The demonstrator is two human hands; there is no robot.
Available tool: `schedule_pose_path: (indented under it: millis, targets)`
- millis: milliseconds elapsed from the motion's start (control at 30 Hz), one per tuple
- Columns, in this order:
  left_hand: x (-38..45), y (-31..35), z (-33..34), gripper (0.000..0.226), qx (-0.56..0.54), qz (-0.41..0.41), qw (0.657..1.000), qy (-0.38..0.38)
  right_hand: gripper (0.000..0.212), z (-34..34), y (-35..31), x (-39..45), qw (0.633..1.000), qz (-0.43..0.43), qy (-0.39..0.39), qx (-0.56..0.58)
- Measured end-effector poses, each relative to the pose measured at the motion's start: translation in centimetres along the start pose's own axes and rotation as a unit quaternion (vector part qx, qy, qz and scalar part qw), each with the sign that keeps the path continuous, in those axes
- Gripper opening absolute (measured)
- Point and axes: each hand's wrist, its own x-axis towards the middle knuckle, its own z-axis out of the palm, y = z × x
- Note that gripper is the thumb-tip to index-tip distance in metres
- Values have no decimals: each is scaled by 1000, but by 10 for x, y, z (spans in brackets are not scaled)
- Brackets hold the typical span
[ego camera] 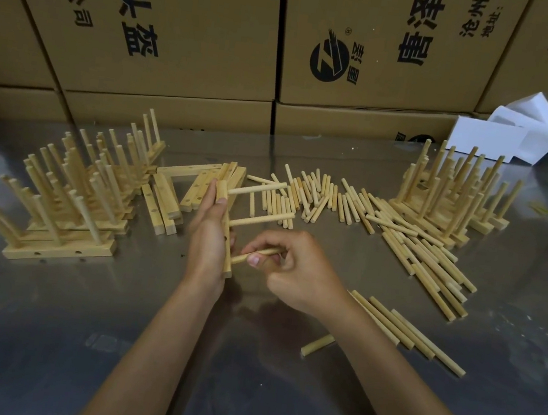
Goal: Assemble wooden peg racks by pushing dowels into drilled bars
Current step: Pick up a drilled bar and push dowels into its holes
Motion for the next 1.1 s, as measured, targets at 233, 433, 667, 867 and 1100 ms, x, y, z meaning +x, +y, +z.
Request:
schedule_pose_path:
  millis: [233, 433, 667, 867, 1100]
  targets:
    - [7, 0, -5, 41, -36, -22, 999, -24, 13, 5, -7, -3, 997, -58, 30, -31]
    - [7, 4, -10, 37, -98, -54, 992, -61, 15, 6, -7, -4, 997, -66, 32, -16]
    - [7, 5, -9, 37, -91, -38, 993, -58, 14, 8, -7, -3, 997, -57, 37, -22]
    - [7, 5, -8, 38, -35, -9, 999, -20, 23, 2, -10, 0, 996, -64, 53, -43]
    - [11, 4, -10, 38, -52, -1, 998, 40, 20, -4, -8, 1, 965, -10, 255, 55]
